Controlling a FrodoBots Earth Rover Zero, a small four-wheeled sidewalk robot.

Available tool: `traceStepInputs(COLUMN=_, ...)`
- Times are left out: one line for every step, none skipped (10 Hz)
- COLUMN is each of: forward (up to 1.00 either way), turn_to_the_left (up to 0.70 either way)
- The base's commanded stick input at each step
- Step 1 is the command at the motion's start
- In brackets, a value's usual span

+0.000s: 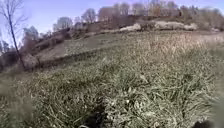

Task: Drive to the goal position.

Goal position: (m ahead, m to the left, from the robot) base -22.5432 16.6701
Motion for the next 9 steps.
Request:
traceStepInputs(forward=-0.45, turn_to_the_left=0.27)
traceStepInputs(forward=-0.45, turn_to_the_left=0.27)
traceStepInputs(forward=-0.45, turn_to_the_left=0.27)
traceStepInputs(forward=-0.45, turn_to_the_left=0.27)
traceStepInputs(forward=-0.45, turn_to_the_left=0.27)
traceStepInputs(forward=-0.45, turn_to_the_left=0.27)
traceStepInputs(forward=-0.45, turn_to_the_left=0.27)
traceStepInputs(forward=-0.45, turn_to_the_left=0.27)
traceStepInputs(forward=-0.45, turn_to_the_left=0.27)
